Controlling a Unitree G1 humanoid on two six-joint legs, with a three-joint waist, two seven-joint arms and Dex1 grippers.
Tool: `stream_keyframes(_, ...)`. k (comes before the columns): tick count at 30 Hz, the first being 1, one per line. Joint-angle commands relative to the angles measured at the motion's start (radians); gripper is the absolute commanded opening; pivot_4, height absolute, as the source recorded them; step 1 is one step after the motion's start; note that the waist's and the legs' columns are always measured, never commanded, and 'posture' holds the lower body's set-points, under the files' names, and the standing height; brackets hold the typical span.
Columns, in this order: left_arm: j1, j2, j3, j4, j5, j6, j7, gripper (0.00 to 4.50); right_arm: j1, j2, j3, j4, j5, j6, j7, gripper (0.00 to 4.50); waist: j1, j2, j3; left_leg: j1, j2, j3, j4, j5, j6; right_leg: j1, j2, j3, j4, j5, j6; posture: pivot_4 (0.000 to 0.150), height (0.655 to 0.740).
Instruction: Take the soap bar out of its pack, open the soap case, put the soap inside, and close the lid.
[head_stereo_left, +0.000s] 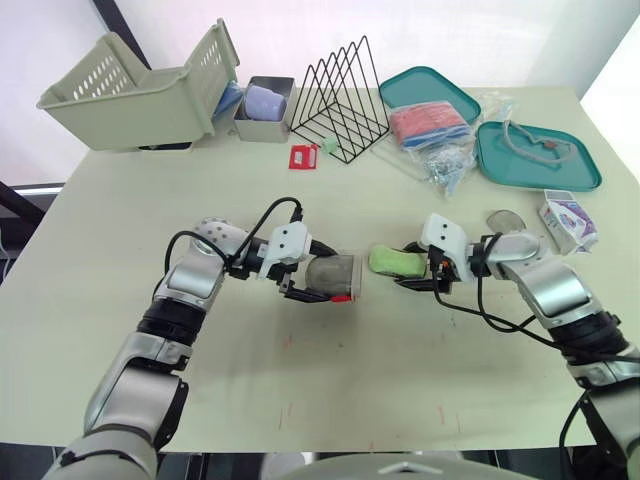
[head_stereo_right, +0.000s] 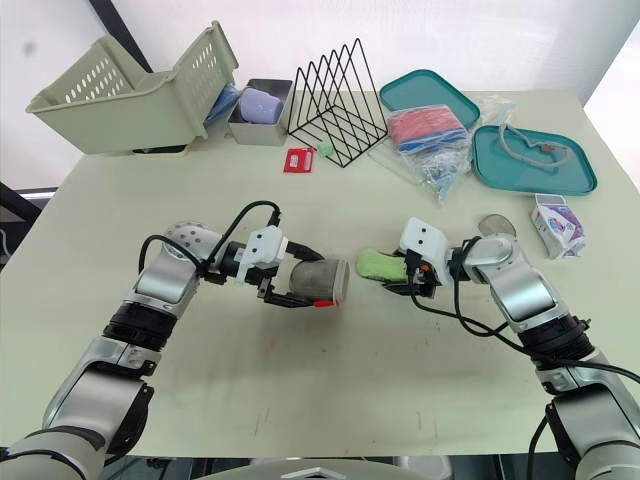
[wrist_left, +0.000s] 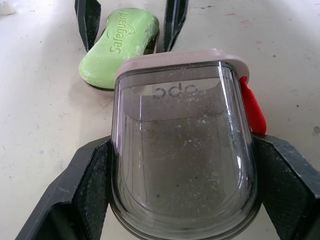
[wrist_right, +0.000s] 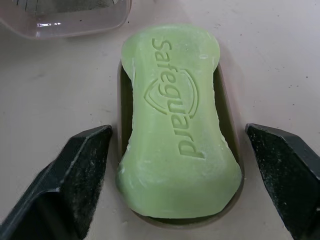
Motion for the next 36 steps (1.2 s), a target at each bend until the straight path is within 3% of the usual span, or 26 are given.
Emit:
stream_keyframes(1, 0.003, 0.008, 0.011, -0.028, -0.015, -0.010, 0.005, 3.48, -0.022, -0.009, 0.011, 0.011, -0.002, -0.040, 0.047, 2.87, 0.000, 0.000, 0.000, 0.000, 0.000, 0.000, 0.000, 0.000, 0.000, 0.000, 0.000, 0.000, 0.000, 0.000, 0.000, 0.150, 0.7400)
stream_keyframes(18, -0.007, -0.010, 0.008, 0.008, -0.012, -0.013, 0.037, 3.48, -0.045, -0.084, -0.034, -0.099, 0.087, -0.088, 0.235, 2.87, 0.001, 0.000, 0.000, 0.000, 0.000, 0.000, 0.000, 0.000, 0.000, 0.000, 0.000, 0.000, 0.000, 0.000, 0.000, 0.150, 0.7400)
stream_keyframes(36, -0.001, -0.030, 0.013, -0.026, -0.030, -0.015, 0.039, 3.48, -0.061, -0.052, 0.032, -0.105, 0.040, -0.030, 0.207, 2.87, 0.001, 0.000, 0.000, 0.000, 0.000, 0.000, 0.000, 0.000, 0.000, 0.000, 0.000, 0.000, 0.000, 0.000, 0.000, 0.150, 0.7400)
